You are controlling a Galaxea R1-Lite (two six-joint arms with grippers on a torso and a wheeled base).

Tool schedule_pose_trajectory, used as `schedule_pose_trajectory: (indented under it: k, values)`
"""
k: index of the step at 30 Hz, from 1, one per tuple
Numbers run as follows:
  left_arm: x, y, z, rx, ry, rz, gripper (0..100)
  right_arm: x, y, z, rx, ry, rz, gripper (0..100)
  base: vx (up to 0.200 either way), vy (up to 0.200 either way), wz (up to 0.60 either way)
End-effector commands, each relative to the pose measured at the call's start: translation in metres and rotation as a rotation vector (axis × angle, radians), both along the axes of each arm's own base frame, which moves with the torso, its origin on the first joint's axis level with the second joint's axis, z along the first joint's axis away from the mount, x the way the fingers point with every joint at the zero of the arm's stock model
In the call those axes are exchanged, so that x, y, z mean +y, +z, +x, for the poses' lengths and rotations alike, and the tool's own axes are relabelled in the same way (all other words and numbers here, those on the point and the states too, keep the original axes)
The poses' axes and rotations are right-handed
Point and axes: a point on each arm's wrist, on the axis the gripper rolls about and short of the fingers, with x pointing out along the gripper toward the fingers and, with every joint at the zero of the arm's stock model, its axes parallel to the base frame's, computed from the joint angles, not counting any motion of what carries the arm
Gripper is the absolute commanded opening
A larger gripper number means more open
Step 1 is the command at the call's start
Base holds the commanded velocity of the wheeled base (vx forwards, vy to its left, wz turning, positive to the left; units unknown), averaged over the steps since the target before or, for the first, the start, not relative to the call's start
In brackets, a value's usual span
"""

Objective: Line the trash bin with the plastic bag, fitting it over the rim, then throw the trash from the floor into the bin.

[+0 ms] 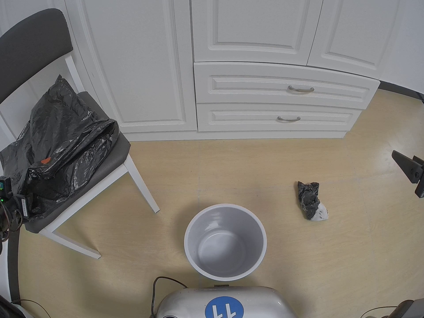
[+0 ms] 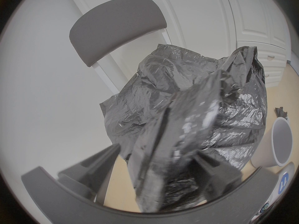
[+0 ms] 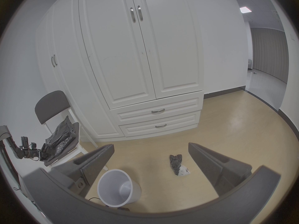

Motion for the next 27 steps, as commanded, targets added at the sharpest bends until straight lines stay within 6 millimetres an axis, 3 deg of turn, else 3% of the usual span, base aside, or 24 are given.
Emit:
schedule_pose_trajectory:
  k: [1, 13, 17, 27]
  values:
    - [-0.001, 0.000, -0.001, -0.001, 0.002, 0.001, 0, 0.000, 0.000, 0.000, -0.002, 0.001, 0.001, 100, 0.000, 0.000, 0.00]
    - [-0.015, 0.014, -0.022, -0.105, -0.006, 0.016, 0, -0.001, 0.002, -0.004, -0.017, 0.001, 0.002, 100, 0.000, 0.000, 0.00]
    - [-0.036, 0.033, -0.038, -0.249, -0.069, -0.020, 0, -0.002, 0.002, -0.008, -0.029, 0.003, -0.001, 100, 0.000, 0.000, 0.00]
    - [-0.088, 0.072, -0.066, -0.497, -0.427, -0.088, 0, 0.007, 0.002, -0.009, -0.027, 0.083, -0.020, 100, 0.000, 0.000, 0.00]
